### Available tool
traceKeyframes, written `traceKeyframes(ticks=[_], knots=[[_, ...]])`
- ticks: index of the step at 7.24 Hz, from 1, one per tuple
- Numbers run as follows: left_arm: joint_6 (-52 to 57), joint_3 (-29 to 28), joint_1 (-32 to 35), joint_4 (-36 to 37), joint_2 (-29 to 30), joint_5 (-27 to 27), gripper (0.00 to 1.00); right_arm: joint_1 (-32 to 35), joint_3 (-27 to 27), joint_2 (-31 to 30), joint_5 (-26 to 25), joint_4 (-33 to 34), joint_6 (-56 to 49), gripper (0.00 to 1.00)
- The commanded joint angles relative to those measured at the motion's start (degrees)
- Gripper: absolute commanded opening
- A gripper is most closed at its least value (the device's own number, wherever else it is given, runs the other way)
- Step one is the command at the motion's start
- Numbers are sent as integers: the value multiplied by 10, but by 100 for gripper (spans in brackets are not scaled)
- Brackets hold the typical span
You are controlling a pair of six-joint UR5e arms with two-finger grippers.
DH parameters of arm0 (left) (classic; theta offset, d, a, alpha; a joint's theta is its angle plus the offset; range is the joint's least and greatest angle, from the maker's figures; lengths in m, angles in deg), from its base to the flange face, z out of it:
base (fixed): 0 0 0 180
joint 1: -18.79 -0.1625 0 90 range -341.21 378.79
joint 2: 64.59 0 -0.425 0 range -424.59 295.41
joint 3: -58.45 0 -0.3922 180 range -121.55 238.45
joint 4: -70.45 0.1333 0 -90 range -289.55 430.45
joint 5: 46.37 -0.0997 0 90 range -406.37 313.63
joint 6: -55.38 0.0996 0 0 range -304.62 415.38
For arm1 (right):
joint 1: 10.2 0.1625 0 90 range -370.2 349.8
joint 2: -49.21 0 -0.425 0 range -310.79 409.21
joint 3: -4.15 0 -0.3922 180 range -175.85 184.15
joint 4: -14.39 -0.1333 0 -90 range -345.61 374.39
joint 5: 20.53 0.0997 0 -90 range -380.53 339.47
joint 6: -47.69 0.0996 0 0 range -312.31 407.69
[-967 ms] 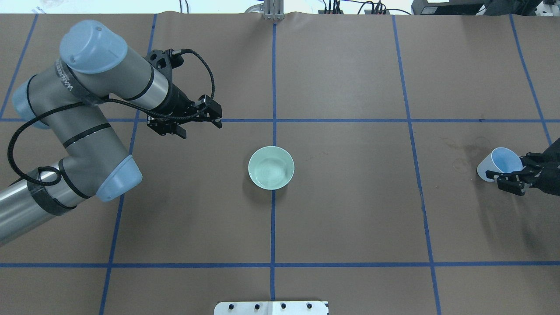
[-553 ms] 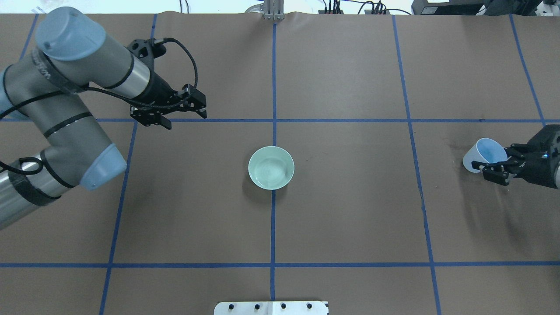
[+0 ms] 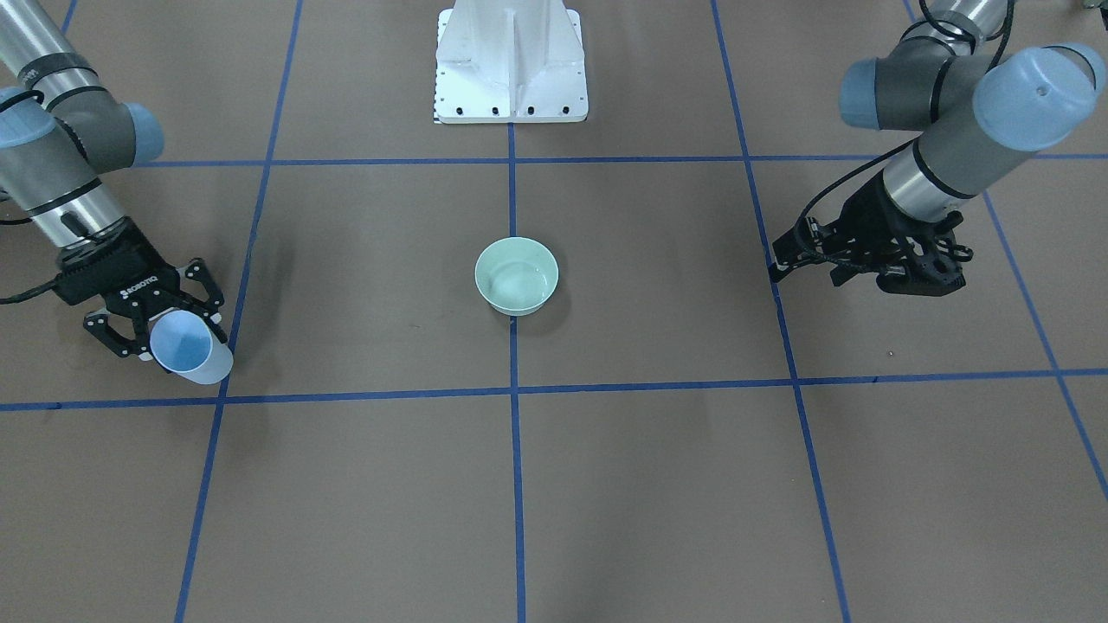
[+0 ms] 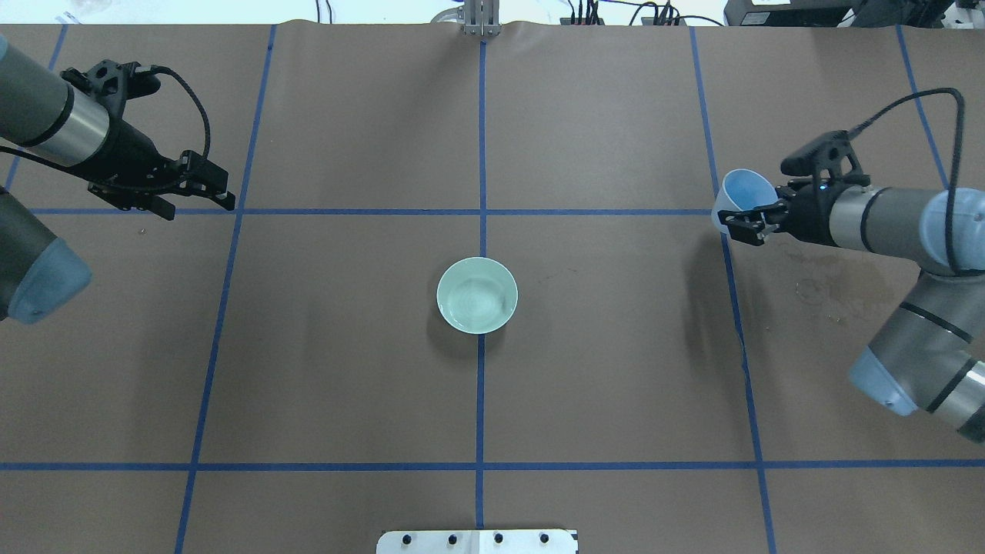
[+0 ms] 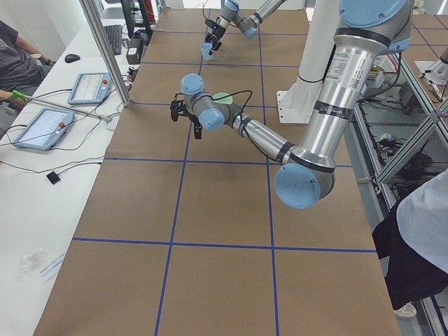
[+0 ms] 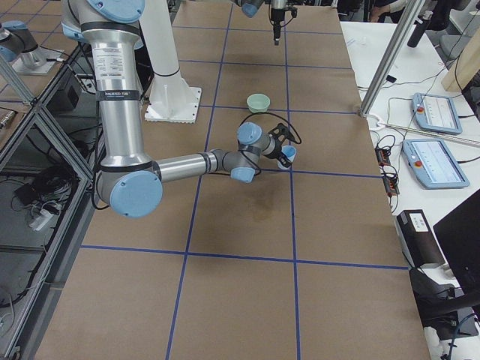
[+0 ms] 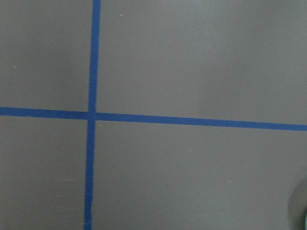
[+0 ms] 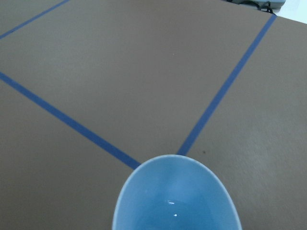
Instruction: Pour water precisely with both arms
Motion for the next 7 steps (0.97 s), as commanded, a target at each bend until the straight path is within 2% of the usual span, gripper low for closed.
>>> traceKeyframes(ticks=[1,2,3,4,5,7], knots=[[19,-14,6,-4,-12,2,99,-94,124,53,-79,245,-6,47],[33,-27,7,-5,-12,1,99,-147,146,107,-146,353,-6,47],[45,-39,9,-6,-12,0,99,-187,160,158,-182,462,-5,47],[59,-51,16,-6,-12,0,99,-219,160,195,-207,530,-5,47],[78,-66,21,-6,-12,0,99,-256,152,216,-243,568,-5,47],[82,-75,21,-7,-12,0,99,-267,121,296,-257,691,-8,47]])
